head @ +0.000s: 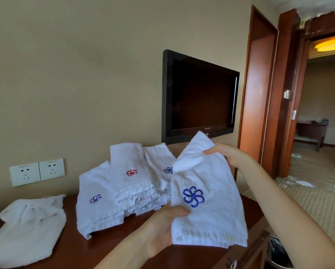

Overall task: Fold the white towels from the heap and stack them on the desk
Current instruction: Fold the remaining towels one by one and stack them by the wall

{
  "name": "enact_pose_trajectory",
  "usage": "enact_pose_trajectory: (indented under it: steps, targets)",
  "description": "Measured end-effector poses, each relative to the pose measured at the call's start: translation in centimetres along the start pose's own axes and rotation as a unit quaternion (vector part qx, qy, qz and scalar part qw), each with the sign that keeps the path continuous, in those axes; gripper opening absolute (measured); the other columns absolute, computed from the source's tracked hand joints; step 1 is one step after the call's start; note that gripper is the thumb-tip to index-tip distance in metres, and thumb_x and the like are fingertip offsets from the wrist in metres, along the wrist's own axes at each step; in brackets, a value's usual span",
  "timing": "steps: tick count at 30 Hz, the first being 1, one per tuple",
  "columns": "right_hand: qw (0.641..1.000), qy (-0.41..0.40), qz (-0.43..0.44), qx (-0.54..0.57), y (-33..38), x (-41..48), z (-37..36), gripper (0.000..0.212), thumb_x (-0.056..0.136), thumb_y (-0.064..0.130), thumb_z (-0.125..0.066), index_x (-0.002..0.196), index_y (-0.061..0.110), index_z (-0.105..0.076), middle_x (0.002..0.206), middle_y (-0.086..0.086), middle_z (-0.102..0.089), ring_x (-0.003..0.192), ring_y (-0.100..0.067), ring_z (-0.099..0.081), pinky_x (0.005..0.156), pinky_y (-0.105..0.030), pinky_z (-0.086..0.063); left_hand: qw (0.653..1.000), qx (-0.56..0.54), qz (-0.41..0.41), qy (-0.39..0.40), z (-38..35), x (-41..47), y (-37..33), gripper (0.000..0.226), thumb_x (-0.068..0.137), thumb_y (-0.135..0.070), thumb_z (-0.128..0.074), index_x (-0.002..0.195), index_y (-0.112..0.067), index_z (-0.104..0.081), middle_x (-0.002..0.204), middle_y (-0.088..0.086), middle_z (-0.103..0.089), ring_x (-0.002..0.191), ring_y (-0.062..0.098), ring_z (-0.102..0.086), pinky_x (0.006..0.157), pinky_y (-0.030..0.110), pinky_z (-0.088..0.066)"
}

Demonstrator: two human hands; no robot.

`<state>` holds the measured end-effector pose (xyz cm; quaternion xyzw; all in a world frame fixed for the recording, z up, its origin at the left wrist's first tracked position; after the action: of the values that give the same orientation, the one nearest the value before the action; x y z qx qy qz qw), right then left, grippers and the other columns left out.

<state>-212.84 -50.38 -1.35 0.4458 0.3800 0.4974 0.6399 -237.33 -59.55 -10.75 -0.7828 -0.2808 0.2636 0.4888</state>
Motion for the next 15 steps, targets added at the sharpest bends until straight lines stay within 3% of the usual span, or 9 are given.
enact_pose_trajectory:
  steps: [3,6,9,12,15]
  targets:
    - [1.0,-0.002,0.016,0.014,0.6,-0.6,0.3,0.059,0.082,0.019,-0.073,0.135,0.005,-0.049,0.135,-0.012,-0.054,0.118,-0.028,-0.053,0.101,-0.04,-0.043,1.0,0.0,-0.009,-0.011,-0.5,-0.4,-0.3,0.032,0.089,0.001,-0.052,0.117,-0.009,-0.064,0.109,0.014,-0.071,0.095,0.029,-0.07,0.078,0.04,-0.059]
    - [0.999,-0.008,0.024,0.029,1.1,-0.5,0.2,0.06,0.083,0.018,-0.073,0.136,0.005,-0.048,0.134,-0.014,-0.053,0.111,-0.026,-0.054,0.096,-0.039,-0.044,0.999,-0.014,-0.021,-0.026,-0.6,-0.5,-0.6,0.029,0.089,0.003,-0.053,0.114,-0.007,-0.065,0.106,0.015,-0.072,0.091,0.028,-0.072,0.067,0.036,-0.06]
    - [0.998,0.001,0.036,0.046,1.7,0.6,0.1,0.057,0.083,0.018,-0.072,0.133,0.004,-0.049,0.118,-0.008,-0.057,0.095,-0.02,-0.055,0.091,-0.037,-0.042,0.999,-0.025,-0.03,-0.031,-0.4,-0.3,-1.0,0.031,0.09,0.004,-0.051,0.117,-0.005,-0.063,0.104,0.016,-0.072,0.087,0.028,-0.073,0.06,0.033,-0.058]
    - [0.997,0.018,0.058,0.047,2.2,2.0,-0.1,0.08,0.066,0.029,-0.085,0.134,0.004,-0.051,0.12,-0.01,-0.06,0.11,-0.026,-0.057,0.098,-0.041,-0.045,0.998,-0.026,-0.044,-0.037,0.2,0.6,-1.2,0.035,0.089,0.003,-0.053,0.121,-0.007,-0.061,0.11,0.017,-0.07,0.098,0.031,-0.07,0.07,0.039,-0.06]
    - [0.991,0.039,0.096,0.082,3.5,3.1,-0.5,0.057,0.077,0.02,-0.077,0.128,0.008,-0.054,0.111,-0.005,-0.062,0.104,-0.022,-0.059,0.089,-0.036,-0.047,0.996,-0.03,-0.073,-0.05,0.7,1.5,-1.6,0.035,0.09,0.002,-0.052,0.122,-0.011,-0.06,0.112,0.015,-0.07,0.103,0.032,-0.068,0.083,0.044,-0.057]
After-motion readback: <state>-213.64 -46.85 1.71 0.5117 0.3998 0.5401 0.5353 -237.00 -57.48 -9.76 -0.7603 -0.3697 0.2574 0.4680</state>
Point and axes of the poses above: each hand's wrist, its own x-axis towards the middle knuckle, its own z-axis out of the back of the hand, y = z × x, the point moved 1 cm from there along x, towards the middle knuckle
